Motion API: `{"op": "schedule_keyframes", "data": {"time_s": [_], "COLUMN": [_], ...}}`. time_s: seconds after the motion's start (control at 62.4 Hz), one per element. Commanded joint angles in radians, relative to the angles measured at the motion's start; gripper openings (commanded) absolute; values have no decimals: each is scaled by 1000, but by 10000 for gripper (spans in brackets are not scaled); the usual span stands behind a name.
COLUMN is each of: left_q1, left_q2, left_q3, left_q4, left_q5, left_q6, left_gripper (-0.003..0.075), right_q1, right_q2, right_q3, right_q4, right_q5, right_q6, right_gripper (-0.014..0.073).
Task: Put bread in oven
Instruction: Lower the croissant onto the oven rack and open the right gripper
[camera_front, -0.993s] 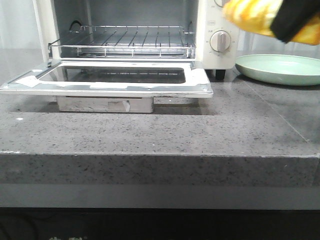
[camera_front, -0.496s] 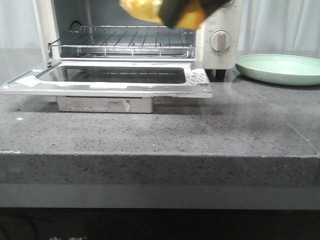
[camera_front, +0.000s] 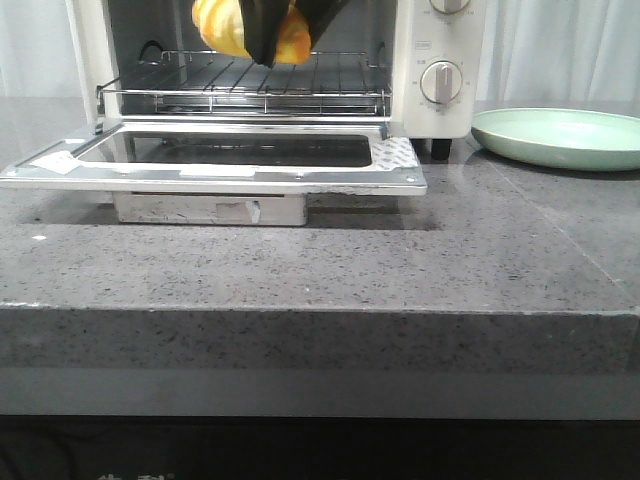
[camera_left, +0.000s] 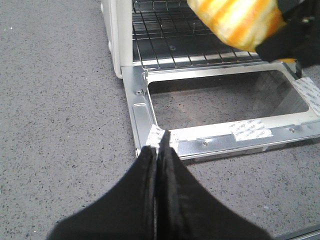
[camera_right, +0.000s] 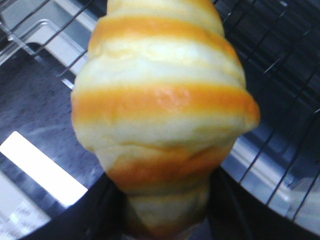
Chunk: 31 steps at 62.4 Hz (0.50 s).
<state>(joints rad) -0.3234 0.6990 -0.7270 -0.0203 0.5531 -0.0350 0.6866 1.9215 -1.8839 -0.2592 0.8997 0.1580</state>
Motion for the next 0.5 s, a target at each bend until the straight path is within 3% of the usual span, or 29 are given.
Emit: {"op": "schedule_keyframes", "data": {"time_s": [0.0, 0.176, 0.4, 0.48], "left_q1": [1, 1, 1, 1], "left_q2": [-3, -3, -3, -3], "left_q3": [-29, -29, -29, -29], "left_q4": [-4, -4, -4, -4], "left_q5": [-73, -73, -73, -73], "left_q6": [0, 0, 0, 0], "left_gripper": [-18, -18, -18, -18], "right_q1": [0, 0, 0, 0], "right_q2": [-2, 69, 79, 79], "right_q3": [-105, -170, -170, -170], "right_q4": [-111, -202, -217, -213], "right_q5": [-33, -27, -24, -22], "right_q6": [12, 12, 12, 12], "right_gripper": [227, 227, 228, 288]}}
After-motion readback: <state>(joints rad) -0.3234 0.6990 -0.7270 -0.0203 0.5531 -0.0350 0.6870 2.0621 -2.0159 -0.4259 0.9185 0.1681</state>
